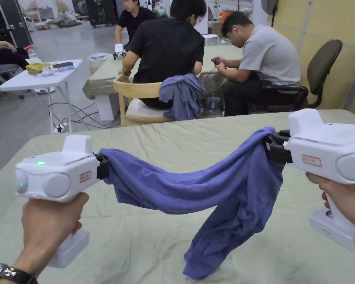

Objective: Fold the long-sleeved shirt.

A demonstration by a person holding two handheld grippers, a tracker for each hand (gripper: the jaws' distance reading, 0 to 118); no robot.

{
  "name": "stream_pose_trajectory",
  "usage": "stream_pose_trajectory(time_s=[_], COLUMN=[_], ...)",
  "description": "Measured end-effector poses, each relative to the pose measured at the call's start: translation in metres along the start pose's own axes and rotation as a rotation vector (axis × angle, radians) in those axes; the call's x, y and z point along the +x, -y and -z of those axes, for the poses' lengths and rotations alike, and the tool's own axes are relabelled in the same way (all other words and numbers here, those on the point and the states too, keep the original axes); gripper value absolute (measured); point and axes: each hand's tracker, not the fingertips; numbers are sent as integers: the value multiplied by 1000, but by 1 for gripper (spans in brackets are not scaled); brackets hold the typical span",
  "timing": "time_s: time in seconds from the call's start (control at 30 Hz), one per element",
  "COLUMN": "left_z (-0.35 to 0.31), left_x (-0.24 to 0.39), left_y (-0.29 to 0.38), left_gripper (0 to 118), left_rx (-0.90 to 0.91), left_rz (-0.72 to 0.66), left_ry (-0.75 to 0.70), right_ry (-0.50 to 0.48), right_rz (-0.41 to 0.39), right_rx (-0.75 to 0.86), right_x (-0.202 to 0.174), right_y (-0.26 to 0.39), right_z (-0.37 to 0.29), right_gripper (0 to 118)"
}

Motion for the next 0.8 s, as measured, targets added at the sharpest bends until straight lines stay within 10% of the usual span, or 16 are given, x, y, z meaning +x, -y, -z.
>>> stream_pose_trajectory(time_s=[0.8], left_z=[-109], left_x=[-96], left_y=[-228], left_gripper=[10], left_rx=[270], left_rz=[-115], left_ry=[-147], right_ry=[132], right_rz=[4], right_rx=[287], right_x=[29], right_y=[-279], right_z=[-87], right_gripper=[12])
